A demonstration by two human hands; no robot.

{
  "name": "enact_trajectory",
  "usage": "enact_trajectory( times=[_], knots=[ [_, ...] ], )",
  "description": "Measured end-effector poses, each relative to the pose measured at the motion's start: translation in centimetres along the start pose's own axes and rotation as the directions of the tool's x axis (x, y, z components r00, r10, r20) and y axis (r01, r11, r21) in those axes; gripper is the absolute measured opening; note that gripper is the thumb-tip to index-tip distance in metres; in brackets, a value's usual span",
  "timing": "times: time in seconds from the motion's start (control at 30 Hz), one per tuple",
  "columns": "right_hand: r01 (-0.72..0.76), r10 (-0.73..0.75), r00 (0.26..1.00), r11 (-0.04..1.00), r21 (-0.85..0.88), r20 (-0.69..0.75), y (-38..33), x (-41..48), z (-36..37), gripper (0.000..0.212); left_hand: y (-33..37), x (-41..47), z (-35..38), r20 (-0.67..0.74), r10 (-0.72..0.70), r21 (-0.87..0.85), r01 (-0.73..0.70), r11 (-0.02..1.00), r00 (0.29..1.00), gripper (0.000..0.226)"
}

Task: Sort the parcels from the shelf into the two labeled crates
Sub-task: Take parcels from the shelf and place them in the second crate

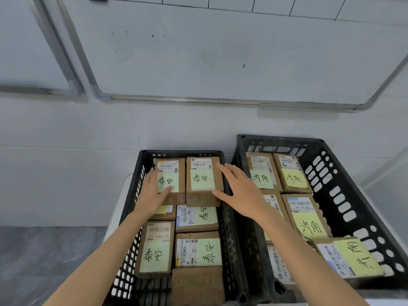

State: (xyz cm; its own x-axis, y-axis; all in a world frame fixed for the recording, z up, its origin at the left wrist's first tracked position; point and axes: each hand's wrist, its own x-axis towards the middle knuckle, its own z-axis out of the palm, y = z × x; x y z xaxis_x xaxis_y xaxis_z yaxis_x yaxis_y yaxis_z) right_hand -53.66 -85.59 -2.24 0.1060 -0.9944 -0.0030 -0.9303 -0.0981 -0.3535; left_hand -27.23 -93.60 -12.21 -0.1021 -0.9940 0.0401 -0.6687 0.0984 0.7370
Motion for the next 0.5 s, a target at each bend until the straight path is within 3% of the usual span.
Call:
enact_trajectory(
  times=[0.5],
  knots=[
    [0.087,-0.089,0.993,0.996,-0.029,-0.083,-0.9,-5.9,-7.8,0.072,11.5,-5.0,-2.3,-0.16,0.076,0.027,-0.073,0.997,0.984,0.064]
  ],
)
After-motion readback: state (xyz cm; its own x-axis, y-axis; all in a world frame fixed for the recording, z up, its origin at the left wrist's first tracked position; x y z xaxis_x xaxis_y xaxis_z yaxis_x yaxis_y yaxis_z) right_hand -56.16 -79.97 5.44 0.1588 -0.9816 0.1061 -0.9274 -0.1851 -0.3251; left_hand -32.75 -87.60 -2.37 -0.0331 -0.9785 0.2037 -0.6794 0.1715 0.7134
